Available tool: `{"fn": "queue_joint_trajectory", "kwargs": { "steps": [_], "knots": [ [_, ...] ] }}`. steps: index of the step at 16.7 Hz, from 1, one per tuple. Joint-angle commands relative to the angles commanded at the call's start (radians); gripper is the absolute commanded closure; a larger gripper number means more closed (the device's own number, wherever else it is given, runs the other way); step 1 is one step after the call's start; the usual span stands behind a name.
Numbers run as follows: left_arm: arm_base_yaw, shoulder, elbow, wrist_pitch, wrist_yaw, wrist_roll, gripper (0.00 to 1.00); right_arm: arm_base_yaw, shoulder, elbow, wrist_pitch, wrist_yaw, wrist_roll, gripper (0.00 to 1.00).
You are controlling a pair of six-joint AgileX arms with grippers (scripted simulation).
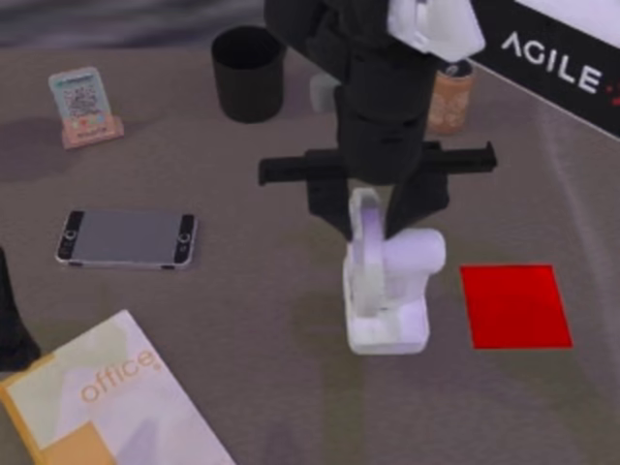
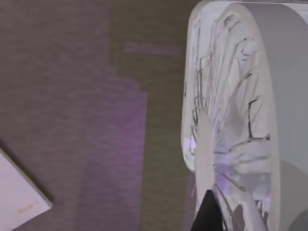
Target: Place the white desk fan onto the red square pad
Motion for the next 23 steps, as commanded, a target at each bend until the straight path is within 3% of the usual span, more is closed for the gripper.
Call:
{"fn": "queue_joint_trajectory", "kwargs": {
  "steps": [3, 6, 18, 23],
  "knots": [
    [0.000, 0.000, 0.000, 0.000, 0.000, 0.000, 0.00, -0.018, -0.011, -0.027, -0.006, -0.002, -0.093, 1.00],
    [0.000, 0.000, 0.000, 0.000, 0.000, 0.000, 0.00, -0.052, -0.035, -0.068, -0.011, -0.006, -0.279, 1.00],
    [0.000, 0.000, 0.000, 0.000, 0.000, 0.000, 0.00, -0.277, -0.263, -0.331, 0.059, -0.009, -1.510, 1.00],
    [0.000, 0.000, 0.000, 0.000, 0.000, 0.000, 0.00, -0.353, -0.344, -0.437, 0.093, -0.003, -1.843, 1.00]
  ]
}}
